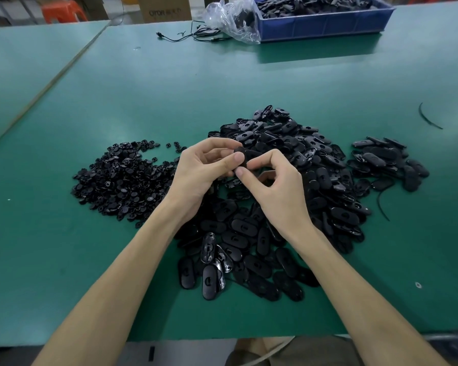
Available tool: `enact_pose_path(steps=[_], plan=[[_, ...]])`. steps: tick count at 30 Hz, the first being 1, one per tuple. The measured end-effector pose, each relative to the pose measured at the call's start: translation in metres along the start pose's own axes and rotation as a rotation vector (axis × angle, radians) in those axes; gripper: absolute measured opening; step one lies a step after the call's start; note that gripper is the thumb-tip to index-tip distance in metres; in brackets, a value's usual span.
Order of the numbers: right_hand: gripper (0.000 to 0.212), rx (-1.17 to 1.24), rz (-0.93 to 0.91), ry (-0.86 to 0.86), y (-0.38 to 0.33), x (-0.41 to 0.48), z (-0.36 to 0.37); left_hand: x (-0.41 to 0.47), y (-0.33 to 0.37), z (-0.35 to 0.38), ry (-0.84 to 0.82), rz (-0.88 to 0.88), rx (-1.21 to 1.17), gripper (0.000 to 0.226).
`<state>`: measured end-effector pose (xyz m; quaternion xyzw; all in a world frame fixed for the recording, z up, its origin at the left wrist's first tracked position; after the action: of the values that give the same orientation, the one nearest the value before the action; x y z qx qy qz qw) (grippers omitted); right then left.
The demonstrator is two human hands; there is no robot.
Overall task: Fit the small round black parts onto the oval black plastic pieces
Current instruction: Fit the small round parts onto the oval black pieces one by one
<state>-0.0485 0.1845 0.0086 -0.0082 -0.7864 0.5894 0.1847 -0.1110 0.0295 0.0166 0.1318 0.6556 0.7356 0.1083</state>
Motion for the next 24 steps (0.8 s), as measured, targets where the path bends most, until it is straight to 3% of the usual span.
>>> enact_pose_path(steps=[10,15,24], plan=[[0.010,0.039,-0.035,0.060,-0.0036,0.0018,-0.0025,-0.0012,0.0042,0.0039,-0.150,0.032,0.035,0.022],[0.013,-0.001,-0.041,0.033,-0.0034,0.0017,-0.0002,0.0007,0.0045,0.0011,-0.120,0.056,0.117,0.033],[0.006,0.006,-0.044,0.029,-0.0042,0.0003,0.0009,-0.0001,0.0053,0.0010,-0.158,0.033,0.177,0.020]])
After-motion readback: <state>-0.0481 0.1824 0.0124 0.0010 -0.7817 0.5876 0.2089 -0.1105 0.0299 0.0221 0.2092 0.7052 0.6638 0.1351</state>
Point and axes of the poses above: each hand's wrist, its own x-axis towards the middle knuckle, its own z-axis out of the palm, y = z × x, the point moved 4 cm from there along x, towards the middle knuckle, and after that the axes turned 2 degrees about -z, right-handed, at the moved point
